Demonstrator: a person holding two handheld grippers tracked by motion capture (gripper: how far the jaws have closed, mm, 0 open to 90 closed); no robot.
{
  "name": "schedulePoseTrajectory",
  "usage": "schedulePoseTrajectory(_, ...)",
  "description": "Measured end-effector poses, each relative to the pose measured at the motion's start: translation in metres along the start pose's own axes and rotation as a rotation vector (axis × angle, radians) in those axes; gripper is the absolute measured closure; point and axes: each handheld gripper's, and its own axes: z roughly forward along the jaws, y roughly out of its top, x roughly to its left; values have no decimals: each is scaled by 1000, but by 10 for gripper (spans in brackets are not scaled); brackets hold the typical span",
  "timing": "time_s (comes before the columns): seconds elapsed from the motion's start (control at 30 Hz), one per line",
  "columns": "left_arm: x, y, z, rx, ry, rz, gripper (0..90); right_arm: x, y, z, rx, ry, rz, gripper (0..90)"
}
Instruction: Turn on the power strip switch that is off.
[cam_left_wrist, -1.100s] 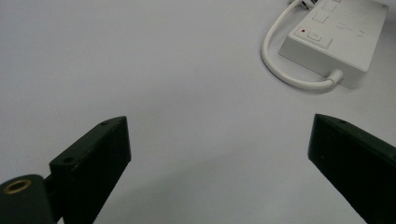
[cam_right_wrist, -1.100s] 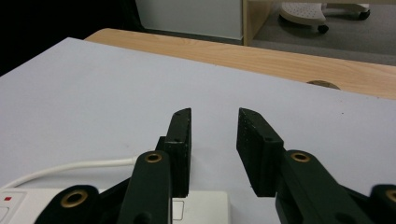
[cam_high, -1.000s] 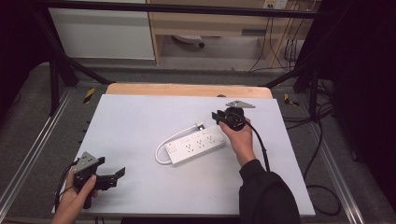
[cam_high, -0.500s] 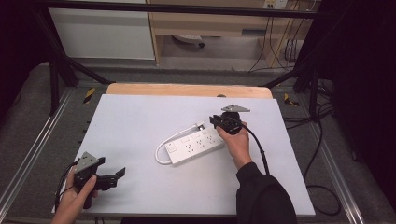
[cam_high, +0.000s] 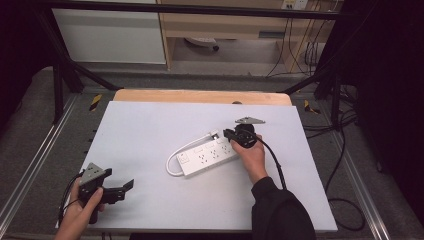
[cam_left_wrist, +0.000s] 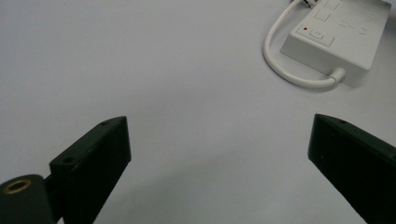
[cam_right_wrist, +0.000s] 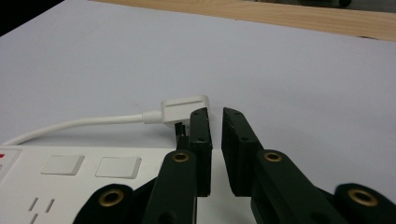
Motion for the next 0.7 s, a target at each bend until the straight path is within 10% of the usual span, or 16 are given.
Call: schedulePoseTrajectory(0.7, 0, 0, 1, 6, -4, 1, 57, 10, -9, 3, -4, 42, 16, 868)
